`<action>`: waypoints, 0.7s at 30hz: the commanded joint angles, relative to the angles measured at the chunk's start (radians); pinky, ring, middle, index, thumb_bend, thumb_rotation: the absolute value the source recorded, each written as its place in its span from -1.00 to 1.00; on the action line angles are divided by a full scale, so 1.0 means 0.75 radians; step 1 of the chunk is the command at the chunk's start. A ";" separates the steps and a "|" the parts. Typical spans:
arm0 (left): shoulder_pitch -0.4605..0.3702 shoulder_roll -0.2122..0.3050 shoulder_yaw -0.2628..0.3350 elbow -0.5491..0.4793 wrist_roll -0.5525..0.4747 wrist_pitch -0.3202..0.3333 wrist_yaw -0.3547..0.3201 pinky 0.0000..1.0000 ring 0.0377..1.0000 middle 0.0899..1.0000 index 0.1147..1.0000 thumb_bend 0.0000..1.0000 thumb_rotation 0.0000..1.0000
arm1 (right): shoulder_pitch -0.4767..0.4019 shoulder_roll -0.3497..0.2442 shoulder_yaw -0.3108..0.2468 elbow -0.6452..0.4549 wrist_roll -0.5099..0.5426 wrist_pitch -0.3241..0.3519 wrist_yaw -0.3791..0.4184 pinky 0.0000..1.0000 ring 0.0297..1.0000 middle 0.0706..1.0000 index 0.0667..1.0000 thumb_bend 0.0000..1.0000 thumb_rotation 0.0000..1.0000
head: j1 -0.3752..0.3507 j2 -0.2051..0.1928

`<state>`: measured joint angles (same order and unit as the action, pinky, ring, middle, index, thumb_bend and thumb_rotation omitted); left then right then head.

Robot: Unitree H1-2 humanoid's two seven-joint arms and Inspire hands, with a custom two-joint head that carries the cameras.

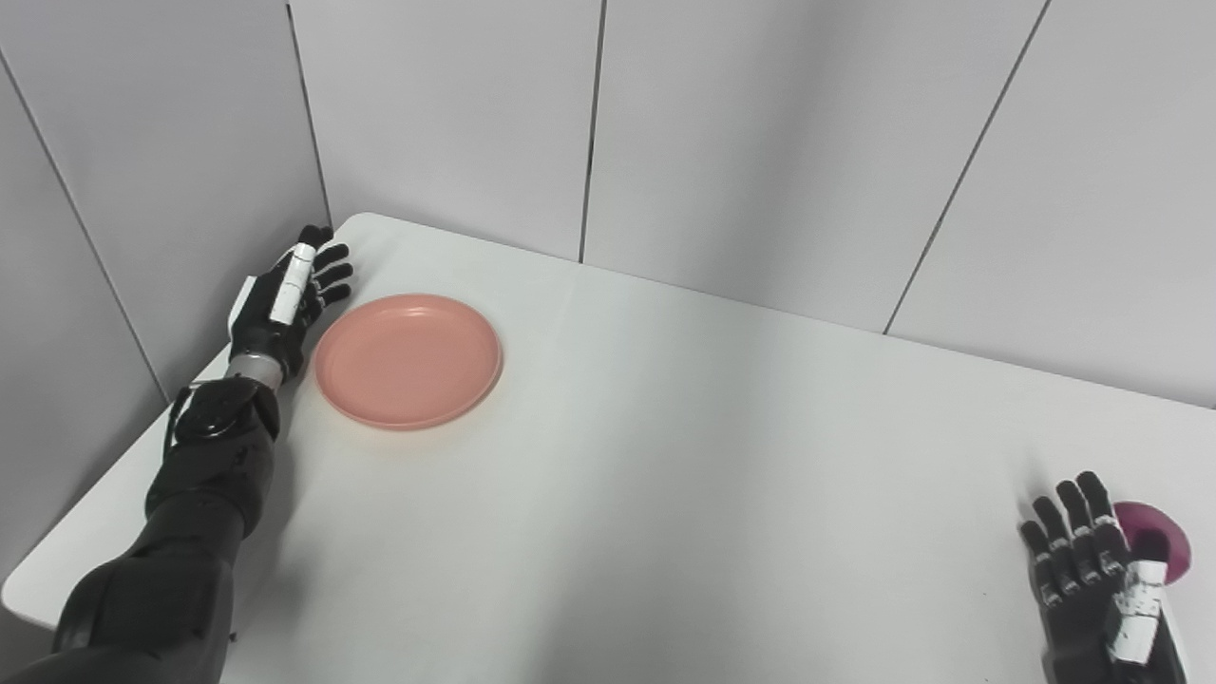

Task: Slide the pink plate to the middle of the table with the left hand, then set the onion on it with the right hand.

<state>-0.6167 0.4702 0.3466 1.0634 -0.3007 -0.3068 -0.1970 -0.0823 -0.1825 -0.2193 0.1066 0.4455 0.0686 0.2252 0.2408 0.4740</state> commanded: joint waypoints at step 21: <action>0.071 -0.003 -0.006 -0.190 -0.022 0.077 -0.016 0.60 0.63 0.58 0.62 0.84 0.60 | 0.117 0.042 0.023 0.042 0.002 0.071 -0.018 1.00 1.00 1.00 1.00 0.74 0.75 | -0.007 0.019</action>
<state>-0.5469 0.4662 0.3457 0.9466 -0.3128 -0.2667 -0.2114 -0.0688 -0.1820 -0.2155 0.0893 0.4450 0.0714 0.2175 0.2362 0.4878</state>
